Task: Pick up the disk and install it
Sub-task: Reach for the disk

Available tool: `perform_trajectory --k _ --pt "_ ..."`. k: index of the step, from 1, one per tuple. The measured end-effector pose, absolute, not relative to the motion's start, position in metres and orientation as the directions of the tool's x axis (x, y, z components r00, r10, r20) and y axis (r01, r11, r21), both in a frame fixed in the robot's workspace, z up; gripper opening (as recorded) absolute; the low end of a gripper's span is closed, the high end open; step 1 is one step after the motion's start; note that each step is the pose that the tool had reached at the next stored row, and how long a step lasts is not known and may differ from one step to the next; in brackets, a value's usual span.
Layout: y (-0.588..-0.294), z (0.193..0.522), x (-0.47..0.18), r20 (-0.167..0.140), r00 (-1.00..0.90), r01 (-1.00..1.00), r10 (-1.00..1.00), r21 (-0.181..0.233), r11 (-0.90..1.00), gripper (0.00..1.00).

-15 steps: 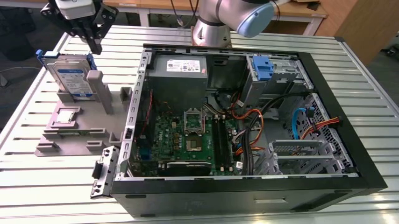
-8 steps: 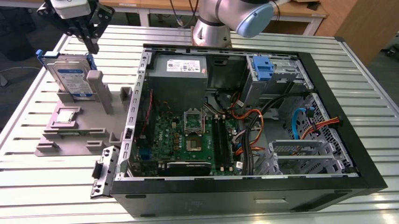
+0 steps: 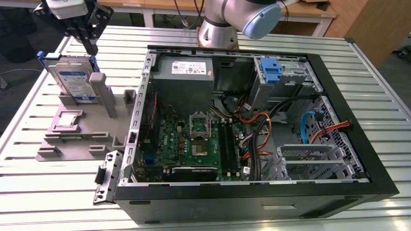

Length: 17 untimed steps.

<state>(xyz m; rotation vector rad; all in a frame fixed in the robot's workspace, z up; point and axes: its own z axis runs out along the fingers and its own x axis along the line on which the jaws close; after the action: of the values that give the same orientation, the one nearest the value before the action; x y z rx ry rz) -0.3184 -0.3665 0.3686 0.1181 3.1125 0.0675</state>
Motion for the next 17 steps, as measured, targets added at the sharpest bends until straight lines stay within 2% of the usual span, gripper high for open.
perform_trajectory --k 17 --pt "-0.363 0.366 -0.339 -0.024 -0.997 0.075 0.076 0.044 0.996 0.1"
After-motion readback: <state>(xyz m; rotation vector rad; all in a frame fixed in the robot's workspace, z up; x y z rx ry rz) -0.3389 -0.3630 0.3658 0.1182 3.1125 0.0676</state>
